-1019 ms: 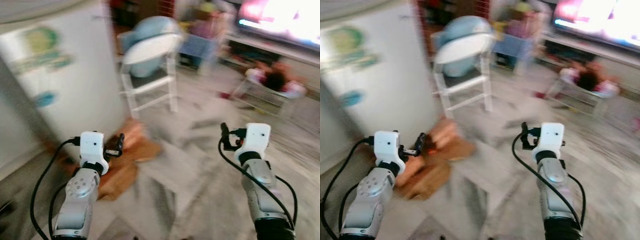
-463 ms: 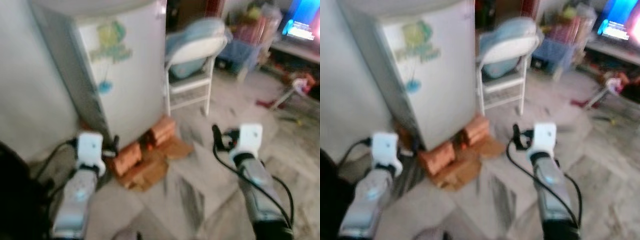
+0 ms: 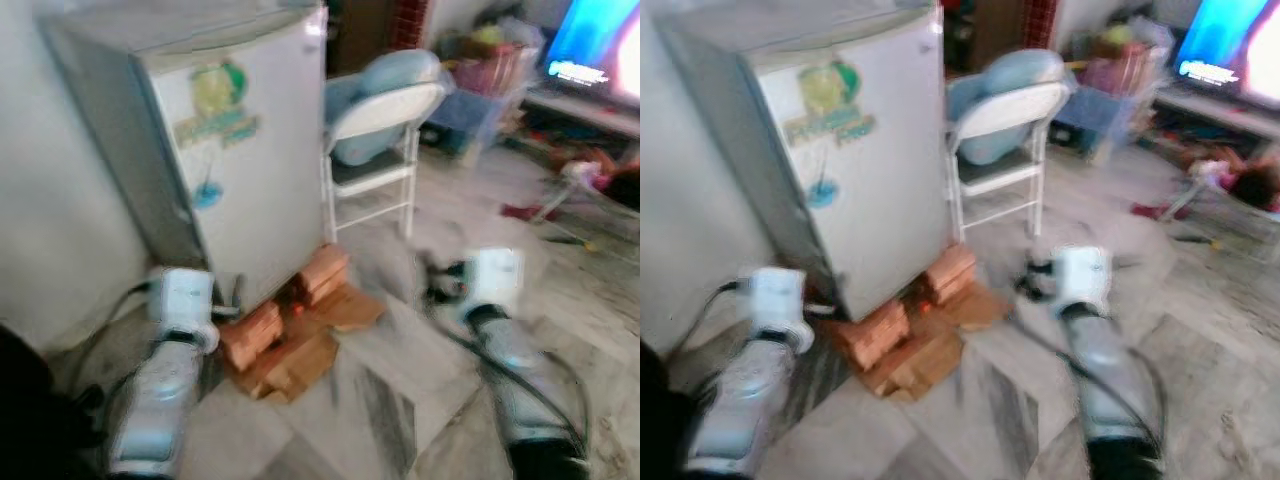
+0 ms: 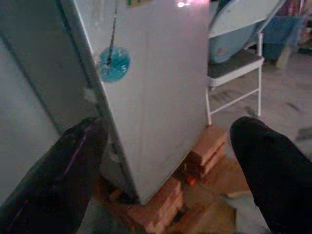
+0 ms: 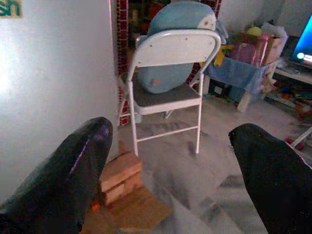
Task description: Restocking fridge
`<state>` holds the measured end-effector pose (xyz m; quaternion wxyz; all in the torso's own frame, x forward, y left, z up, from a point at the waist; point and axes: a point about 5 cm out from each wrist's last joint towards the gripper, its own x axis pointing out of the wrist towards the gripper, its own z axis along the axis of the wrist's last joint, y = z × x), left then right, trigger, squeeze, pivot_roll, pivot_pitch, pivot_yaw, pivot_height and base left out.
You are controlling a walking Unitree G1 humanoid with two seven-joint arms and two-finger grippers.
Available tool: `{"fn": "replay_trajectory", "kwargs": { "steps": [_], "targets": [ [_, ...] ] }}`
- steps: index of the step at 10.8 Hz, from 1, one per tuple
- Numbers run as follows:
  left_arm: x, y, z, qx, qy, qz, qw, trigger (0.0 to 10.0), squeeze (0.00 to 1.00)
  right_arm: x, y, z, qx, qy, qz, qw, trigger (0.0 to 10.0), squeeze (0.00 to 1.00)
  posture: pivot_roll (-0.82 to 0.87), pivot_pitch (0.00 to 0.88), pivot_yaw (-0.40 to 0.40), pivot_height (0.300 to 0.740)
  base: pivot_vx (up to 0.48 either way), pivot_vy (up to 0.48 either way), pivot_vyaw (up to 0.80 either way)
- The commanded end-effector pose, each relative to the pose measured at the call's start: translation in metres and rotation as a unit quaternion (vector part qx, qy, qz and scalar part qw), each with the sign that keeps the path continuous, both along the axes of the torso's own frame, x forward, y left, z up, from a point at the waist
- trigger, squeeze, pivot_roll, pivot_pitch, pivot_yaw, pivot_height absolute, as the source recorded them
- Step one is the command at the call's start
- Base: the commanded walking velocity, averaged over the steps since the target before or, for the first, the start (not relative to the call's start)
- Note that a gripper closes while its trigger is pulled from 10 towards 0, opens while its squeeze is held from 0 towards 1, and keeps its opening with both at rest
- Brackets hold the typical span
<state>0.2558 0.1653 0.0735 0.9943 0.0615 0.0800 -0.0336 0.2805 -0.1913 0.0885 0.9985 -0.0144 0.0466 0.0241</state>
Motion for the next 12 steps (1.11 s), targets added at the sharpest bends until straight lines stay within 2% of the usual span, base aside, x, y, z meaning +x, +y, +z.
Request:
{"fn": "replay_trajectory", "kwargs": {
  "steps": [1,2,9,12],
  "targets": [
    [0.0,0.011,0.004,0.007,-0.014,0.021,1.0,10.0,0.0,0.004,0.012,0.008,0.004,-0.017,0.022,1.0,10.0,0.0,0.07,0.0,-0.024,0.74,0.472,0.0,0.0],
    [0.0,0.008,0.006,-0.009,-0.019,0.022,1.0,10.0,0.0,0.004,0.013,0.007,0.003,-0.016,0.025,1.0,10.0,0.0,0.07,0.0,-0.026,0.74,0.48,0.0,0.0],
    [-0.006,0.009,0.004,-0.016,-0.018,0.044,0.999,10.0,0.0,0.005,0.017,0.006,0.003,-0.017,0.042,0.999,10.0,0.0,0.07,0.0,-0.021,0.74,0.0,0.0,0.0],
    [-0.003,0.012,0.006,-0.019,-0.023,0.052,0.998,10.0,0.0,0.008,0.024,0.008,0.012,-0.022,0.054,0.998,10.0,0.0,0.09,0.0,-0.021,0.74,0.459,0.0,0.67]
  ]
}}
